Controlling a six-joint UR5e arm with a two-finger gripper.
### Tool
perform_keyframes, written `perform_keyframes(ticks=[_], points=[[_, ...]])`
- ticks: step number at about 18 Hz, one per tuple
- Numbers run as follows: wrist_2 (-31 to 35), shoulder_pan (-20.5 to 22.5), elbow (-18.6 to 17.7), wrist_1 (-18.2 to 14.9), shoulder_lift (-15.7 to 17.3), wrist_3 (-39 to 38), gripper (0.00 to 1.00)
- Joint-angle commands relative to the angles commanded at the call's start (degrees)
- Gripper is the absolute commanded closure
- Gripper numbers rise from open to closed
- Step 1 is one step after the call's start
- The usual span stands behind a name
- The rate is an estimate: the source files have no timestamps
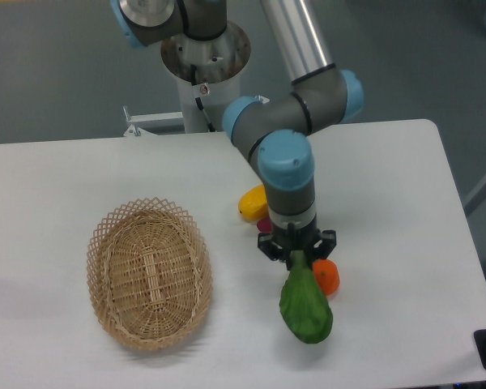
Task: Place the green vegetable on the table
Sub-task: 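Move the held bok choy toward the basket and lower it onto the table, then open the gripper to release the bok choy and lift away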
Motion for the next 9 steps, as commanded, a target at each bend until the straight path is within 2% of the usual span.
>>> perform_keyframes(ticks=[4,6,8,9], points=[[0.00,-0.09,-0.18,0.09,-0.62,0.26,0.41],[0.00,-0.18,-0.26,0.09,-0.70,0.44,0.27],[0.00,-0.18,-0.26,0.09,-0.70,0.44,0.00],[0.00,-0.09,-0.26,0.09,-0.62,0.44,0.00]])
